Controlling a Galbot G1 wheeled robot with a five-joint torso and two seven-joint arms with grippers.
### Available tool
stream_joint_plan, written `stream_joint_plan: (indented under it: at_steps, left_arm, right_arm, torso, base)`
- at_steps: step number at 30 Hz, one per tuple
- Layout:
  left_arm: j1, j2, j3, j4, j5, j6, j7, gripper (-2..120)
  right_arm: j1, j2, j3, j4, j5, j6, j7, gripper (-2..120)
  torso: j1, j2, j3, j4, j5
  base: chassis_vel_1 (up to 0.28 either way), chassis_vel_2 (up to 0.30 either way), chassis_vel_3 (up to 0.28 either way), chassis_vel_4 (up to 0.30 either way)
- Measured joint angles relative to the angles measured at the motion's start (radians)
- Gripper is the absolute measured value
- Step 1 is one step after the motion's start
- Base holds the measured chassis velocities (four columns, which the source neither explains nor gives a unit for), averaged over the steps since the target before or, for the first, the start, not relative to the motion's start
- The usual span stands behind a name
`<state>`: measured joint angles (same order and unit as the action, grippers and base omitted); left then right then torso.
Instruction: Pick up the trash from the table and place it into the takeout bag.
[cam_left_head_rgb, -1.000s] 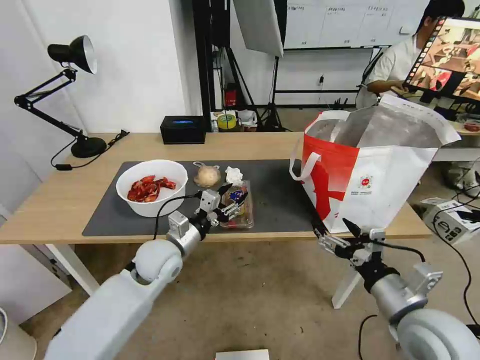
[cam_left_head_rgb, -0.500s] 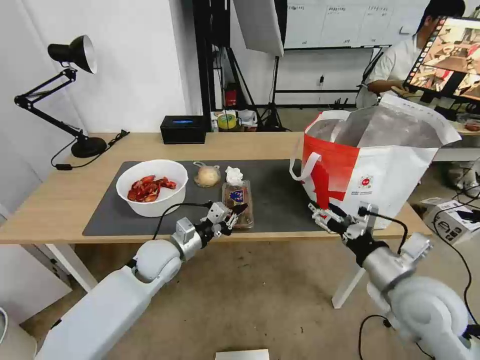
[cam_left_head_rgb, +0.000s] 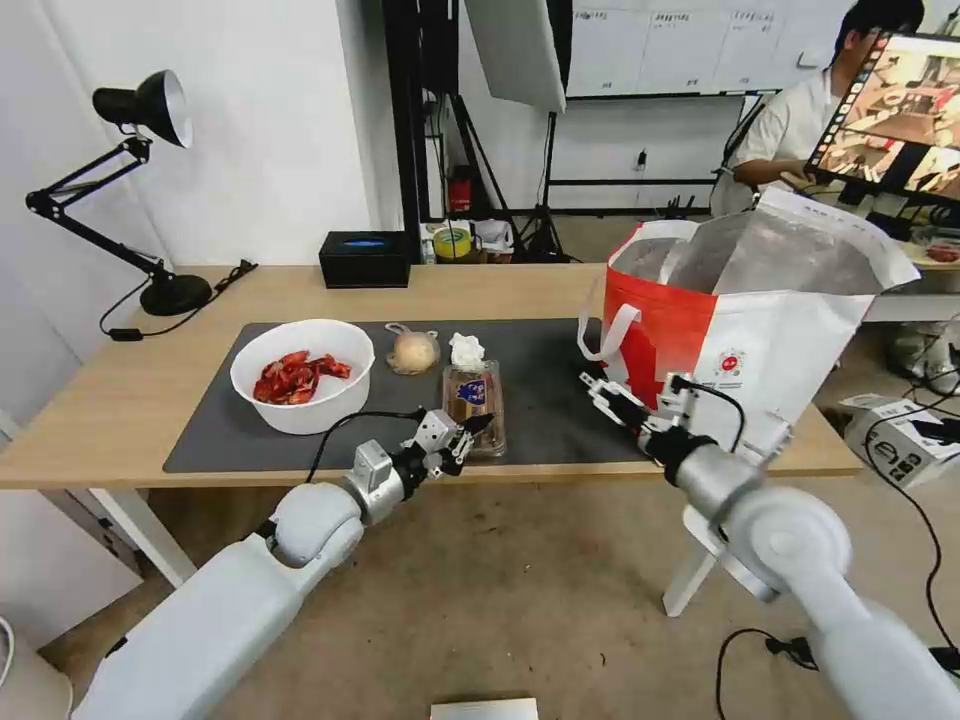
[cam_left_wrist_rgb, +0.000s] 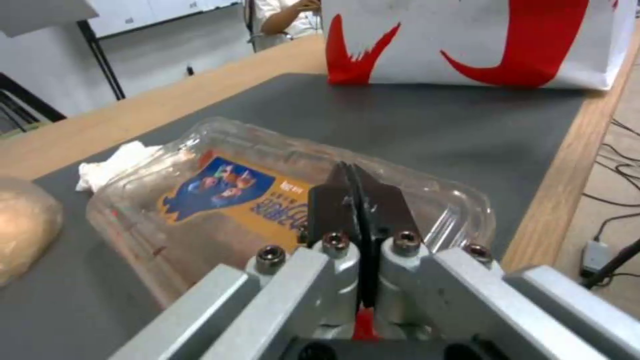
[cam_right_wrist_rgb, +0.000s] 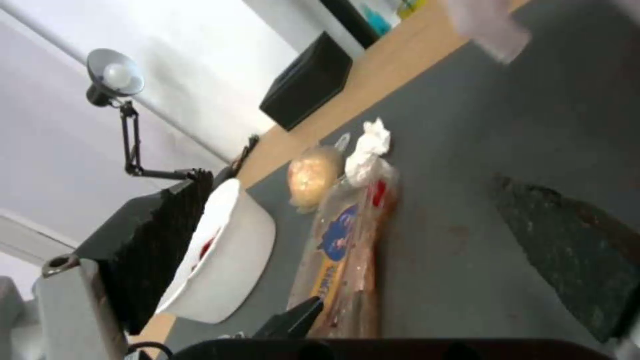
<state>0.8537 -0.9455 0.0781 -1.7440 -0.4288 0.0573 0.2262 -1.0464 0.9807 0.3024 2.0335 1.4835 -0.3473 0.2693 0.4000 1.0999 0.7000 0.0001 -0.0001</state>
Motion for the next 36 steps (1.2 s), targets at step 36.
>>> stream_joint_plan:
  at_steps: [36]
  left_arm:
    - [0.058, 0.034, -0.048, -0.004, 0.015, -0.021, 0.001, 0]
  right_arm:
    - [0.403, 0.173, -0.261, -0.312, 0.182, -0.267, 0.279, 100]
  torso:
    - [0.000, 0.000, 0.000, -0.0002, 0.0000]
  base:
    - [0.000, 0.000, 0.000, 0.000]
